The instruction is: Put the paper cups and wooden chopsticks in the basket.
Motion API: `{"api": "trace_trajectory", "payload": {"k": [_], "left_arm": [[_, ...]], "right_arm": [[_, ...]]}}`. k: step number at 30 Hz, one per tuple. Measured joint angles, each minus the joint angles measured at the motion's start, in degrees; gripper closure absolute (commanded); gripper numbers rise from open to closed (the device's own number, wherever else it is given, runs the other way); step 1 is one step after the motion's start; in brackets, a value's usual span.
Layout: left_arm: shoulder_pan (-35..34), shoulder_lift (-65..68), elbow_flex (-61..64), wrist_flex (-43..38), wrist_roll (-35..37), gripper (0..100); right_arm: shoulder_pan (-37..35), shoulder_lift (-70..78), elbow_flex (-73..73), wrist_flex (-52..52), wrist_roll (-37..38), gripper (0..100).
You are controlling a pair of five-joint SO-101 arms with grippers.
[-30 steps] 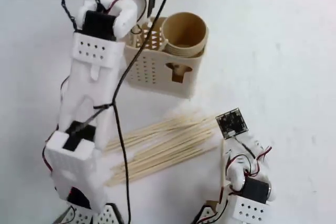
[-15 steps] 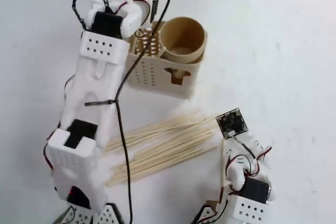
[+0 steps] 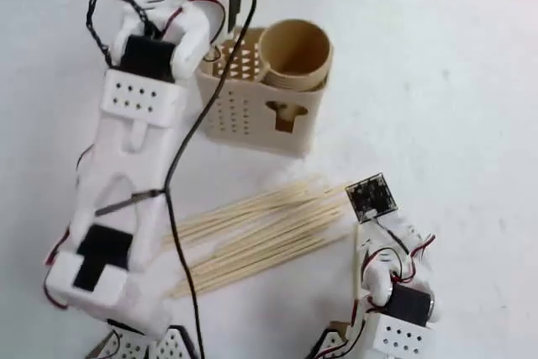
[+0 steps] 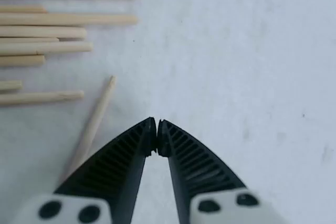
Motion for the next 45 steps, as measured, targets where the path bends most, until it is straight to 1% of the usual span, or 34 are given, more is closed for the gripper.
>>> {"api": "trace_trajectory", "payload": {"k": [5, 11, 13, 17, 21, 27, 30, 32, 34, 37, 38, 42, 44, 45], "left_arm": [[0.0, -7.65, 13.36, -9.32, 0.79, 98], [0.44, -20.4, 36.66, -26.11, 0.26, 97], [1.14, -22.95, 43.69, -29.54, -0.35, 96], [1.05, -23.82, 51.52, -32.35, -0.7, 89], [1.14, -24.18, 53.54, -32.79, -0.88, 90], [1.14, -25.67, 53.36, -32.53, -0.88, 90], [1.14, -28.57, 50.99, -28.4, -0.88, 90], [1.14, -31.91, 47.91, -23.12, -0.88, 90], [1.14, -36.13, 44.4, -16.0, -0.88, 90], [1.41, -43.25, 39.03, -2.37, -1.14, 90], [2.64, -45.45, 37.8, 2.55, -1.93, 90], [8.88, -48.53, 36.13, 19.08, -11.25, 90], [11.96, -46.24, 38.07, 25.05, -15.56, 90], [13.45, -44.75, 40.0, 26.55, -17.67, 90]], "right_arm": [[0.0, 0.0, 0.0, 0.0, 0.0, 98.1], [0.0, 0.0, 0.0, 0.0, 0.0, 98.1], [0.0, 0.0, 0.0, 0.0, 0.0, 98.1], [0.0, 0.0, 0.0, 0.0, 0.0, 98.1], [0.0, 0.0, 0.0, 0.0, 0.0, 98.1], [0.0, 0.0, 0.0, 0.0, 0.0, 98.1], [0.0, 0.0, 0.0, 0.0, 0.0, 98.1], [0.0, 0.0, 0.0, 0.0, 0.0, 98.1], [0.0, 0.0, 0.0, 0.0, 0.0, 98.1], [0.0, 0.0, 0.0, 0.0, 0.0, 98.1], [0.0, 0.0, 0.0, 0.0, 0.0, 98.1], [0.0, 0.0, 0.0, 0.0, 0.0, 98.1], [0.0, 0.0, 0.0, 0.0, 0.0, 98.1], [0.0, 0.0, 0.0, 0.0, 0.0, 98.1]]}}
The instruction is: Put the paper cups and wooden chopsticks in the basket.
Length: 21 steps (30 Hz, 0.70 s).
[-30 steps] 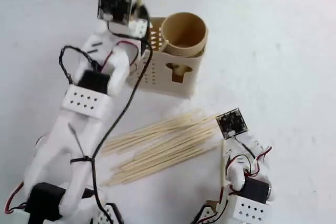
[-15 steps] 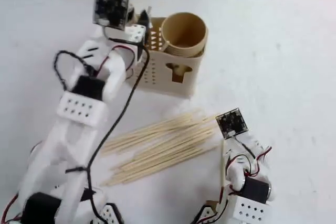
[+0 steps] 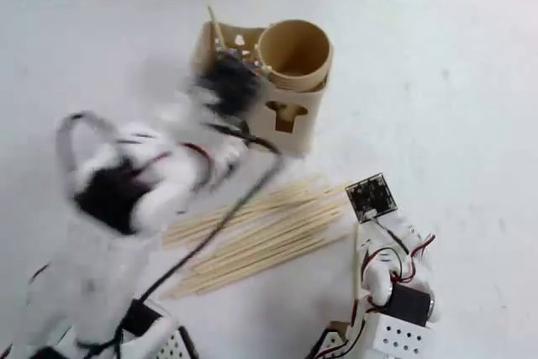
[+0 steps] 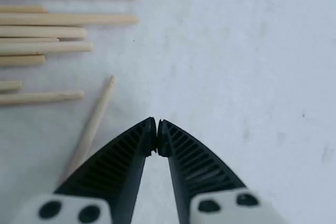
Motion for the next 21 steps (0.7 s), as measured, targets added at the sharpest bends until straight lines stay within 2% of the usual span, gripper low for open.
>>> {"api": "trace_trajectory", "payload": {"k": [3, 9, 14, 21], "left_arm": [[2.37, 5.45, 8.53, -1.85, -3.6, 88], [2.73, 20.04, 23.65, -18.55, -9.23, 85], [2.73, 32.97, 23.74, -25.58, -12.4, 85], [2.99, 46.77, 16.7, -25.76, -12.75, 87]], "right_arm": [[0.0, 0.0, 0.0, 0.0, 0.0, 98.1], [0.0, 0.0, 0.0, 0.0, 0.0, 98.1], [0.0, 0.0, 0.0, 0.0, 0.0, 98.1], [0.0, 0.0, 0.0, 0.0, 0.0, 98.1]]}}
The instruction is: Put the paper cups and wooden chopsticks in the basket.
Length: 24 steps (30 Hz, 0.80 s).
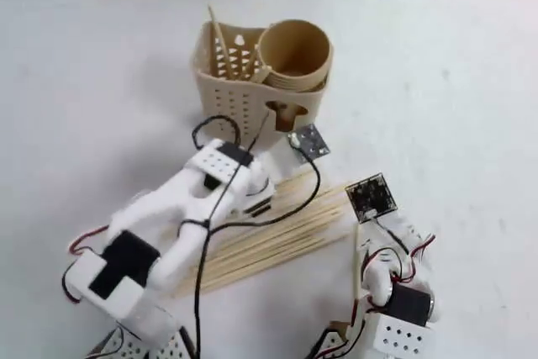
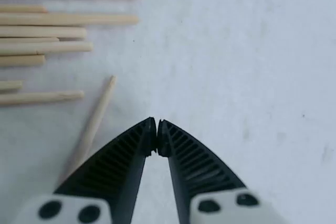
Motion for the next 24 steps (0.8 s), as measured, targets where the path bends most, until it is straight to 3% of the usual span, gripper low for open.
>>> {"api": "trace_trajectory", "payload": {"k": [6, 15, 24], "left_arm": [[0.26, 1.93, -2.29, 1.49, 0.0, 98], [0.35, 2.2, -3.16, 2.29, -0.26, 98], [5.54, -2.64, -6.33, 11.87, 2.29, 93]], "right_arm": [[0.0, 0.0, 0.0, 0.0, 0.0, 98.1], [0.0, 0.0, 0.0, 0.0, 0.0, 98.1], [0.0, 0.0, 0.0, 0.0, 0.0, 98.1]]}}
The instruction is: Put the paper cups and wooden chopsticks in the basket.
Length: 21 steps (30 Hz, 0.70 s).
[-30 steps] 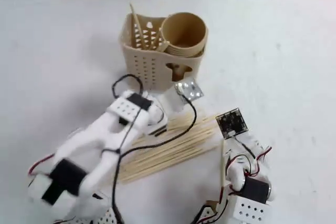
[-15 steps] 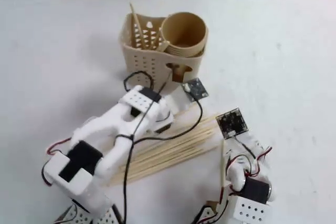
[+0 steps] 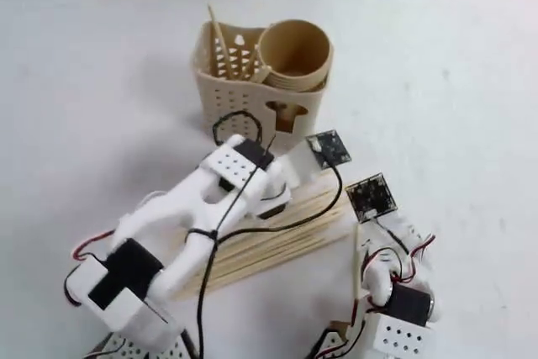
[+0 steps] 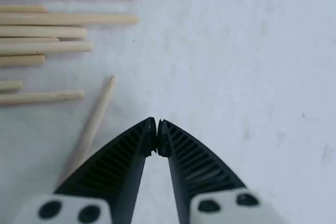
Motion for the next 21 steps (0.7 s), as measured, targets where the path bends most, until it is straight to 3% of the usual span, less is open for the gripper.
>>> {"api": "trace_trajectory", "payload": {"k": [8, 21], "left_arm": [[-0.7, -0.44, 5.63, -4.66, 1.58, 91], [-1.14, -0.44, 4.92, -5.71, 1.67, 92]], "right_arm": [[0.0, 0.0, 0.0, 0.0, 0.0, 98.1], [0.0, 0.0, 0.0, 0.0, 0.0, 98.1]]}}
